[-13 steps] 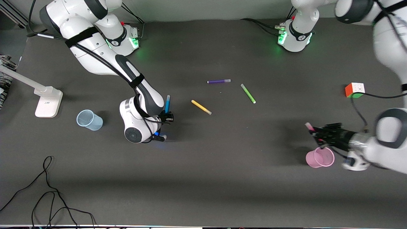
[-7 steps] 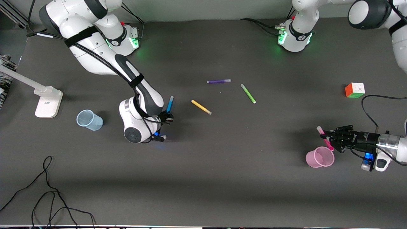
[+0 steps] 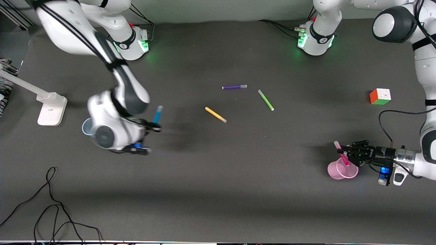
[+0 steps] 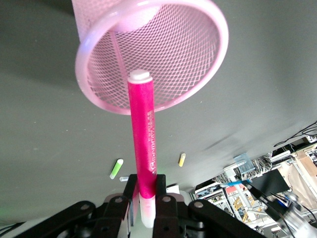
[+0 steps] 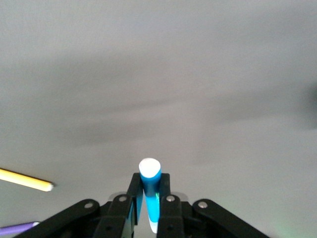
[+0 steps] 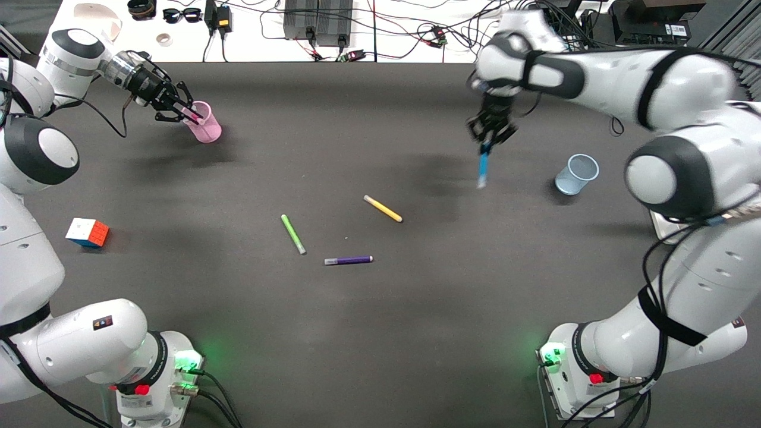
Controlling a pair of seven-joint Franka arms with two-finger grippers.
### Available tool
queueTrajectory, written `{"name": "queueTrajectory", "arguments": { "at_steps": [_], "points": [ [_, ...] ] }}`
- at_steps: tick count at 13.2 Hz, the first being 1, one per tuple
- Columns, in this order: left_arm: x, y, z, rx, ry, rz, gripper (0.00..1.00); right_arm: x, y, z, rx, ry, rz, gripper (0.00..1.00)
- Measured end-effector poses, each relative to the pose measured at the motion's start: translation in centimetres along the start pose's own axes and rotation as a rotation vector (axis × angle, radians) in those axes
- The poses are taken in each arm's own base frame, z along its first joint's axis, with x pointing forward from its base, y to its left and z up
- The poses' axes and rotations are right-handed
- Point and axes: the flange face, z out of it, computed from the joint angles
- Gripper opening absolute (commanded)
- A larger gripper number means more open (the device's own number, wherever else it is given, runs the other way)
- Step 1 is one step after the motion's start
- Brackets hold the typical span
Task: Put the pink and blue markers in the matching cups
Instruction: 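Drop the pink marker into the pink cup while the right gripper carries the blue marker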
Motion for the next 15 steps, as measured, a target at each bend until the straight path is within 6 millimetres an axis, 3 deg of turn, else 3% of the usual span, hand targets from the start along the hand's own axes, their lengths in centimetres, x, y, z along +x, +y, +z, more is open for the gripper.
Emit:
{"name": "queueTrajectory", "arguments": {
  "at_steps": [3,6,8,11,13,15],
  "points": [
    [-0.1,0.1,-0.2,-0.002,0.005,0.073,1.00,-1.1,9.2,-5.7,0.004,0.099,-0.113,0.00],
    [-0.1,0.2,-0.3,-0.003,0.006,0.107,1.00,-2.5,16.3,-7.8,0.008,0.272,-0.236,0.00],
    [-0.1,0.2,-0.4,-0.004,0.010,0.112,1.00,-3.4,19.7,-6.7,-0.018,0.418,-0.334,0.00],
    [-0.2,0.3,-0.5,-0.005,0.013,0.115,1.00,-4.4,25.1,-3.1,-0.066,0.522,-0.428,0.00],
    [-0.2,0.4,-0.6,-0.005,0.014,0.117,1.00,-4.8,27.0,-1.1,-0.074,0.521,-0.438,0.00],
    [-0.5,0.6,-0.8,0.028,0.032,0.126,1.00,-5.2,27.4,1.1,-0.079,0.534,-0.437,0.00]
  ]
}}
